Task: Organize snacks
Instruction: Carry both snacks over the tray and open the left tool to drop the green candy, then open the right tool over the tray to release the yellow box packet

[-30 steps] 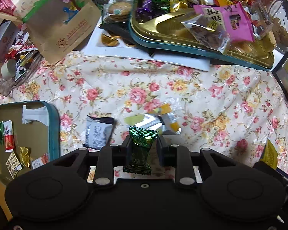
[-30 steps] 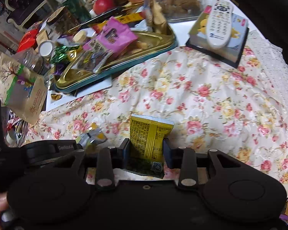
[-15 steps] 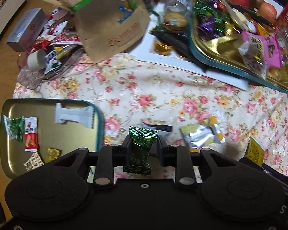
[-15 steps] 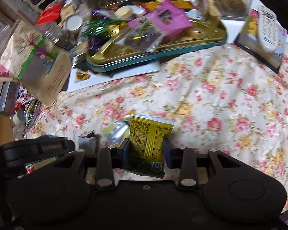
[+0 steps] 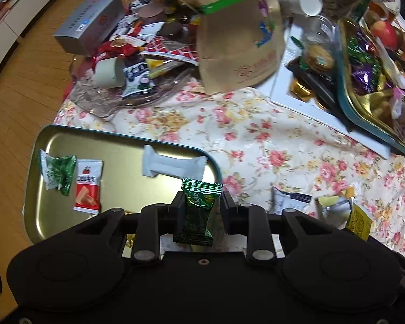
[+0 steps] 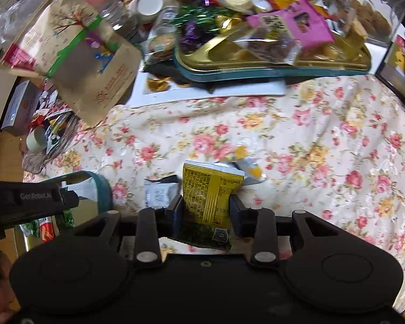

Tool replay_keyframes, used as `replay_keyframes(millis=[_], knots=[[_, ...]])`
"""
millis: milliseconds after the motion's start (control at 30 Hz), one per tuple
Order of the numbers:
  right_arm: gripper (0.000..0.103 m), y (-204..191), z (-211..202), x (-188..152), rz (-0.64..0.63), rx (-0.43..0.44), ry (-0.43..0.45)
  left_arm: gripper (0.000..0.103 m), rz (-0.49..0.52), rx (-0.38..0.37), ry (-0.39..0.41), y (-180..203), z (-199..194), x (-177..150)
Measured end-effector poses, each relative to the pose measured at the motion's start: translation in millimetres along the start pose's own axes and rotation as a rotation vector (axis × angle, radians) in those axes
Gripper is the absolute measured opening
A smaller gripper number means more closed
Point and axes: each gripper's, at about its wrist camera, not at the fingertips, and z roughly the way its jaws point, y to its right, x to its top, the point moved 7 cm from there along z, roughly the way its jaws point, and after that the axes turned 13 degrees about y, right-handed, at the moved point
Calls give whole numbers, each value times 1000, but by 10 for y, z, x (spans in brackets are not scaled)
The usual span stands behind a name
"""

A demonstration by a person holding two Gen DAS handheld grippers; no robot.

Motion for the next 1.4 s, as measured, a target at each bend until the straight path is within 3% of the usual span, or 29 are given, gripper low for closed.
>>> replay_keyframes(millis=[600,900,1000,1233,1400], knots=[[38,-993,29,-108,-119,117,22,37,-126,88,8,-1067,49,110],[38,-1471,-66,-226,-158,219,35,37,-136,234,87,-1589,-86,211],[38,-1559,-110,-241,-168,243,45,43,-162,269,88,-1730,-95,204],[39,-1684,-172,-268,-193,282,67,43,-242,288,64,-1925,-106,158],[43,-1751,-266,-279,-210,329,94,43,-252,262,53,-1907,-121,151]])
